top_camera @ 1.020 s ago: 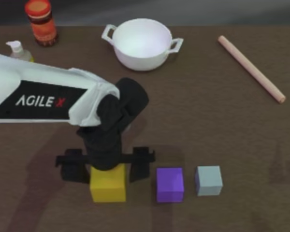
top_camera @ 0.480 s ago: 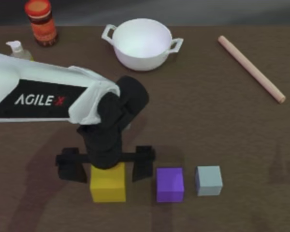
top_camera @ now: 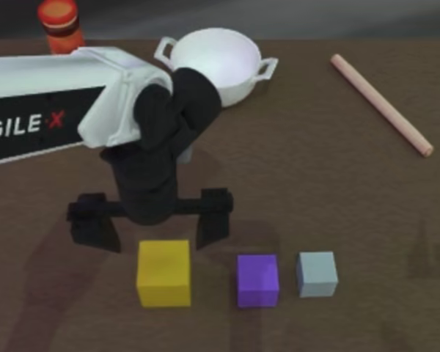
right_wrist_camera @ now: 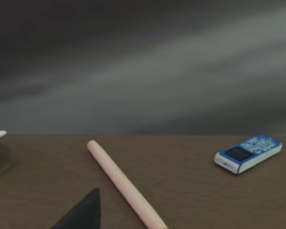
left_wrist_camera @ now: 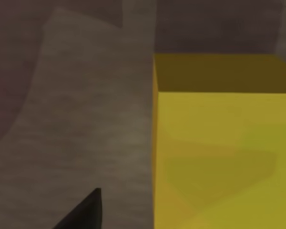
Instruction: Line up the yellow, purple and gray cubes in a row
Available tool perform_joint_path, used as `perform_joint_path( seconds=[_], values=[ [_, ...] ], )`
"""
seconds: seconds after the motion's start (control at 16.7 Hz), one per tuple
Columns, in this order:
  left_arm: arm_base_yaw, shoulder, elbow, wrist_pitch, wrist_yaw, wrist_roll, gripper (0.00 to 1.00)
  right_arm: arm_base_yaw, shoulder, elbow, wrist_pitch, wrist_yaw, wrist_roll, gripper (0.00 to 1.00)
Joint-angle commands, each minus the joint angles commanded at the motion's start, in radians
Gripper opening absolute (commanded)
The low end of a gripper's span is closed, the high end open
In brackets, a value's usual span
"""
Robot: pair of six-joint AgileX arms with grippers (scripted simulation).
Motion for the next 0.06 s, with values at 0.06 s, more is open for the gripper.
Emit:
perform_joint_path(
  seconds=[0.06],
  values=[
    [0.0,-0.001,0.001,-0.002,0.0,0.0,1.0,0.0,0.0,0.0,0.0,0.0,0.0,1.0]
  ],
)
